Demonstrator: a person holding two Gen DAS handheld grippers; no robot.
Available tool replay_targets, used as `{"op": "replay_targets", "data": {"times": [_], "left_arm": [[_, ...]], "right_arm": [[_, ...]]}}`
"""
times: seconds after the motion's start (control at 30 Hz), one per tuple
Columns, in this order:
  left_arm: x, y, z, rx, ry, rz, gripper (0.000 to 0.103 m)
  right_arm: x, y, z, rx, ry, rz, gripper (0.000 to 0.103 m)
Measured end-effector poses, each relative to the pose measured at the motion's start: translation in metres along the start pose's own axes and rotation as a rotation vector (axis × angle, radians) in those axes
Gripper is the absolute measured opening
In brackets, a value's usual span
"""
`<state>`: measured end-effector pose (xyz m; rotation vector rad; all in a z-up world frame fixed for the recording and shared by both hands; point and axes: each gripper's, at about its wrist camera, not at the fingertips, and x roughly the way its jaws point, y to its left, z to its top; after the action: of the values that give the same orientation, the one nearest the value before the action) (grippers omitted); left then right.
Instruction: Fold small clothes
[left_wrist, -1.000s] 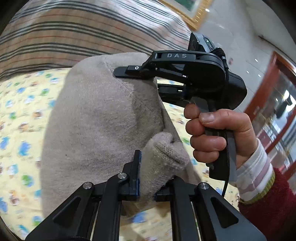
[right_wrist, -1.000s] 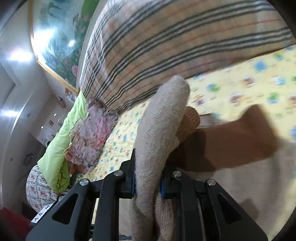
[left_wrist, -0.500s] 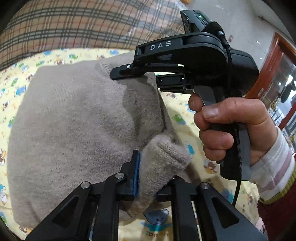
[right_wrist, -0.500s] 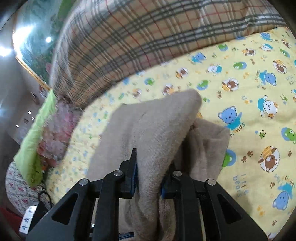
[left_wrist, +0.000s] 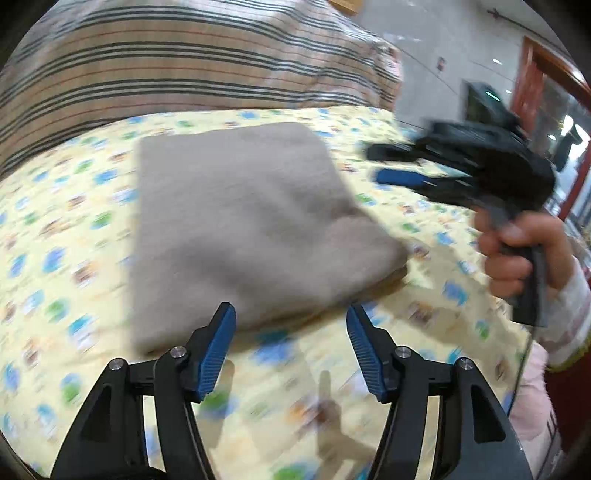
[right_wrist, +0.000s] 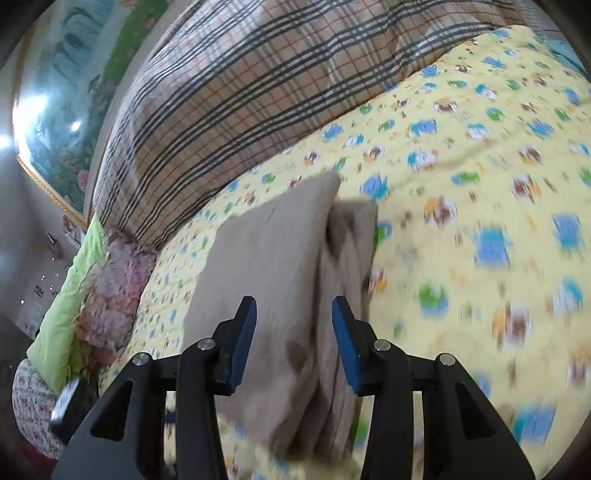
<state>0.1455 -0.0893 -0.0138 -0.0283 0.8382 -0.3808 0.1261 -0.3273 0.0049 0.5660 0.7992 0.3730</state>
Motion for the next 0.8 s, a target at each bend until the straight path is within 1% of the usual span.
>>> {"op": "replay_targets", "data": {"times": [0.07, 0.13, 0.2, 0.23, 0.37, 0.43, 0.5, 0.57, 0.6, 0.63, 0.67, 0.7, 0.73, 0.8], "left_arm": [[-0.009, 0.019, -0.009, -0.034, -0.003, 0.051, 0.066], [-0.006, 0.045, -0.007, -0.079, 0.009, 0.098, 0.066], [-0.002, 0.061, -0.006, -0.108, 0.019, 0.124, 0.066], [-0.001, 0.068, -0.005, -0.120, 0.018, 0.130, 0.066], [0.006, 0.075, -0.010, -0.119, 0.033, 0.178, 0.066], [0.017, 0.075, -0.007, -0.126, 0.043, 0.199, 0.066], [0.030, 0.075, -0.003, -0.128, 0.054, 0.209, 0.066], [0.035, 0.078, -0.003, -0.147, 0.068, 0.238, 0.067], [0.036, 0.081, -0.002, -0.159, 0.064, 0.239, 0.067], [0.034, 0.083, -0.002, -0.177, 0.057, 0.244, 0.067], [0.033, 0.084, -0.001, -0.189, 0.055, 0.245, 0.067], [0.032, 0.085, -0.002, -0.198, 0.051, 0.241, 0.067], [0.031, 0.086, -0.003, -0.204, 0.048, 0.240, 0.067], [0.030, 0.088, -0.006, -0.222, 0.039, 0.235, 0.068]], "right_arm": [[-0.008, 0.005, -0.020, -0.002, -0.005, 0.003, 0.044], [-0.012, 0.009, -0.038, -0.005, -0.008, -0.017, 0.044], [-0.010, 0.011, -0.050, -0.003, -0.003, -0.043, 0.044], [-0.009, 0.011, -0.054, -0.001, 0.003, -0.042, 0.044], [0.000, 0.020, -0.062, -0.028, 0.026, -0.047, 0.044], [0.005, 0.021, -0.064, -0.018, 0.037, -0.019, 0.044], [0.012, 0.020, -0.066, -0.012, 0.046, -0.030, 0.044], [0.019, 0.019, -0.068, -0.007, 0.062, -0.035, 0.043], [0.023, 0.019, -0.069, -0.011, 0.072, -0.044, 0.036], [0.025, 0.020, -0.070, -0.021, 0.079, -0.059, 0.013], [0.026, 0.021, -0.069, -0.031, 0.086, -0.080, 0.008], [0.023, 0.023, -0.067, -0.034, 0.083, -0.086, 0.008], [0.014, 0.025, -0.065, -0.038, 0.061, -0.068, 0.008], [-0.015, 0.036, -0.057, -0.071, -0.032, -0.030, 0.008]]}}
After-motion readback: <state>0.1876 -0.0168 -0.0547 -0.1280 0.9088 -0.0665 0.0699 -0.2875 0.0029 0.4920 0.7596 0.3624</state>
